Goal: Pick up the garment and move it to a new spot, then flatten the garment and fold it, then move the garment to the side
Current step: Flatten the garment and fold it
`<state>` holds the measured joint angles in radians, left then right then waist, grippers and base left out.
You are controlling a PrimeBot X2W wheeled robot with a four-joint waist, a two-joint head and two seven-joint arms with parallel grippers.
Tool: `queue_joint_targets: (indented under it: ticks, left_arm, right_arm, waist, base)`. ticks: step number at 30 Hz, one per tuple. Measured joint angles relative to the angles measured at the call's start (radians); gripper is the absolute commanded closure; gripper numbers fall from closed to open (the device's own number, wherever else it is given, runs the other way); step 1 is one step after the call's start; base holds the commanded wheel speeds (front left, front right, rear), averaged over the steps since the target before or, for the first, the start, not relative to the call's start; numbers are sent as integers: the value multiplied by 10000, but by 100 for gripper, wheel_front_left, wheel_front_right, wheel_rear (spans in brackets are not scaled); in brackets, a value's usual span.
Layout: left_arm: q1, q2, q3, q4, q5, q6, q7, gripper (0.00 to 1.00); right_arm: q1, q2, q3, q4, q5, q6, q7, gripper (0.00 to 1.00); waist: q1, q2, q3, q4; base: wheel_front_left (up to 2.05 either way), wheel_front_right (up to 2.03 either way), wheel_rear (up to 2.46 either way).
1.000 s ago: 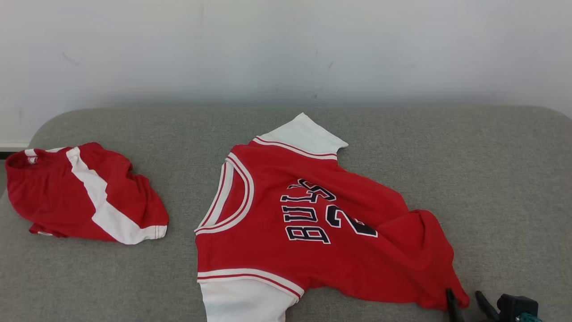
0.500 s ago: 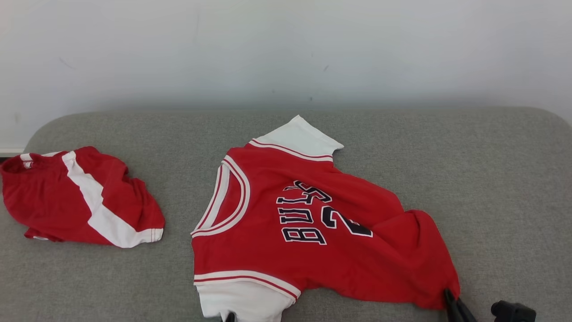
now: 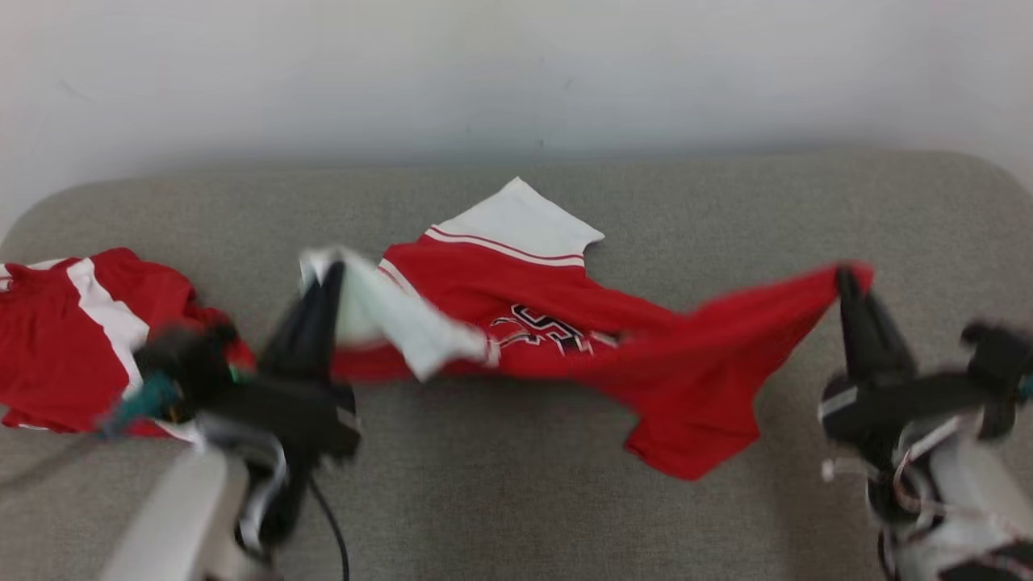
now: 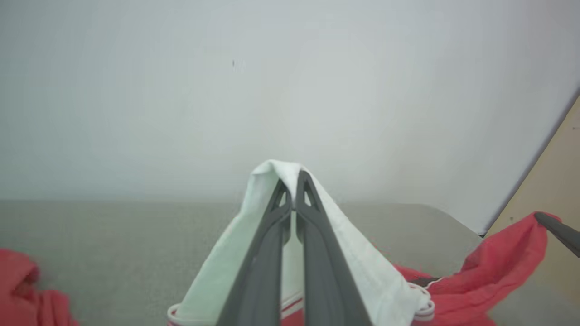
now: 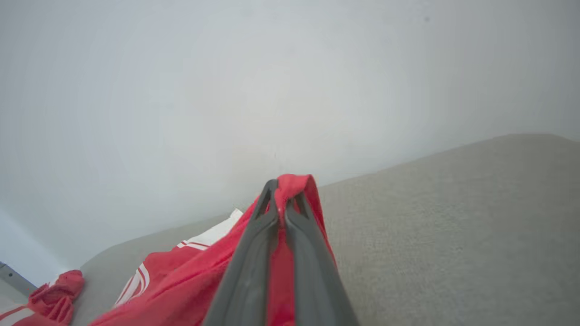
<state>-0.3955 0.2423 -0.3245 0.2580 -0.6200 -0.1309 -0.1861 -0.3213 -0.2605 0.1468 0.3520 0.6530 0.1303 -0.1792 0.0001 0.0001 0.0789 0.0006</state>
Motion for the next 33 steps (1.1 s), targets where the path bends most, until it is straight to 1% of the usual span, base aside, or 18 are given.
queue_joint_targets:
  ticks: [2,5,9,12,13,16,19,22,25,26,29,33]
  left_arm:
    - [-1249,257,-84,-132,-278,0,414,100]
    - [-3295,869,-454,-58,-504,-2,1129,100]
    - [-6132,1404,-405,351,-763,-2,1751,100]
    - [-8280,1513,-430,913,-786,-2,2082,100]
    - [-9693,1521,-397,1379,-876,-4,2190,100]
    - [-11566,1592,-464,2247,-769,-2,2163,100]
    - [-13124,1569,-734,2993,-550,-2,2128,100]
    - [-14475,1534,-1047,3791,-391,-2,2088,100]
    - [-15676,1429,-1396,4554,-288,-4,1958,100]
    - [-15676,1429,-1396,4554,-288,-4,1958,100]
    - [-16569,1329,-1802,5212,-205,-4,1766,100]
    - [-17213,1120,-1981,6059,-309,-6,1344,100]
  right_arm:
    - [-1009,15,-176,-142,274,0,360,100]
    - [-2803,71,-564,-94,512,0,849,100]
    - [-5529,203,-746,550,497,0,1559,100]
    - [-7664,211,-1087,1200,387,0,1879,100]
    - [-9078,221,-1151,1630,184,0,2061,100]
    - [-10994,240,-1317,2472,-121,0,2197,100]
    - [-12589,261,-1453,3455,-585,0,2180,100]
    - [-13921,265,-1561,4422,-1170,0,2031,100]
    - [-14930,339,-1553,5214,-1743,0,1766,100]
    - [-14930,339,-1553,5214,-1743,0,1766,100]
    - [-15650,399,-1530,5950,-2161,0,1511,100]
    - [-16158,368,-1538,6771,-2673,0,1166,100]
  waist:
    - [1,0,243,-38]
    - [2,1,716,-110]
    - [2,0,1501,-254]
    - [3,2,2154,-371]
    - [4,1,2604,-447]
    - [4,2,3259,-552]
    - [5,3,3861,-655]
    - [4,2,4379,-753]
    - [3,2,4813,-843]
    - [3,2,4813,-843]
    - [2,2,5190,-921]
    - [3,3,5550,-988]
  base:
    - [0,0,0]
    - [0,0,0]
    - [0,0,0]
    - [0,0,0]
    - [0,0,0]
    - [0,0,0]
    - [0,0,0]
    - [0,0,0]
    - [0,0,0]
    - [0,0,0]
    - [0,0,0]
    - [0,0,0]
